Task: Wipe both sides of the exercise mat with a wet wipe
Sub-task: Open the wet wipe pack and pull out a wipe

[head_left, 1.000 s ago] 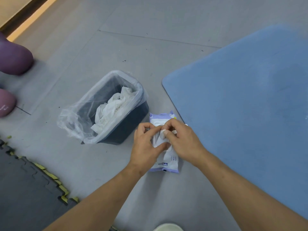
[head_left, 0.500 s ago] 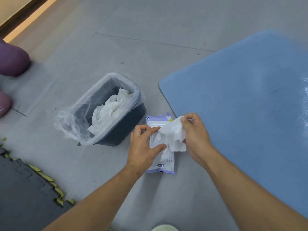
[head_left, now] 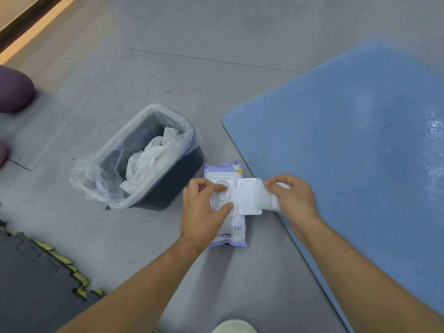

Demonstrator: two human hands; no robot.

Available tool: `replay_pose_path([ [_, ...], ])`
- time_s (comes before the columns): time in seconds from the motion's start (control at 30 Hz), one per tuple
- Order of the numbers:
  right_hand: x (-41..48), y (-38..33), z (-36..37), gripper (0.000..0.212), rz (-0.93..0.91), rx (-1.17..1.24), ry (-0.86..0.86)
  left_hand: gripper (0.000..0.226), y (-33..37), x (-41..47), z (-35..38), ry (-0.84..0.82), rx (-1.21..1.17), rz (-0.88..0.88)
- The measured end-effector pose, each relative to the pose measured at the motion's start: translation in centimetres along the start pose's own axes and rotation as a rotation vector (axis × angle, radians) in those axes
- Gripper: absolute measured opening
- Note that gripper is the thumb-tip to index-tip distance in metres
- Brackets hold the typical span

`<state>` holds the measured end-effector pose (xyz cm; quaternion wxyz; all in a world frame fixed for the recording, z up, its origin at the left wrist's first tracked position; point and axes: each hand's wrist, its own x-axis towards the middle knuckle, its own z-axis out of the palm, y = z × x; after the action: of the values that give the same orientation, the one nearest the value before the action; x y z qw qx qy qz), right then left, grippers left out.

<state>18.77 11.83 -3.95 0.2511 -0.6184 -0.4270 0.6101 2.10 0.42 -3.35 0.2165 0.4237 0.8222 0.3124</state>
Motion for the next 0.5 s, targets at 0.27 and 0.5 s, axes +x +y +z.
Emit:
replay_pose_path([
  [0.27,-1.3,0.0,1.1,0.013,0.038,0.013,-0.115,0.009,0.4,0.4,-0.2,-0.013,-0.181,-0.113],
  [0.5,-3.4,-0.6,3.3,0.049,-0.140,-0.204,-0.420,0.013,1.0,-0.3,-1.7,0.042,-0.610,-0.342],
])
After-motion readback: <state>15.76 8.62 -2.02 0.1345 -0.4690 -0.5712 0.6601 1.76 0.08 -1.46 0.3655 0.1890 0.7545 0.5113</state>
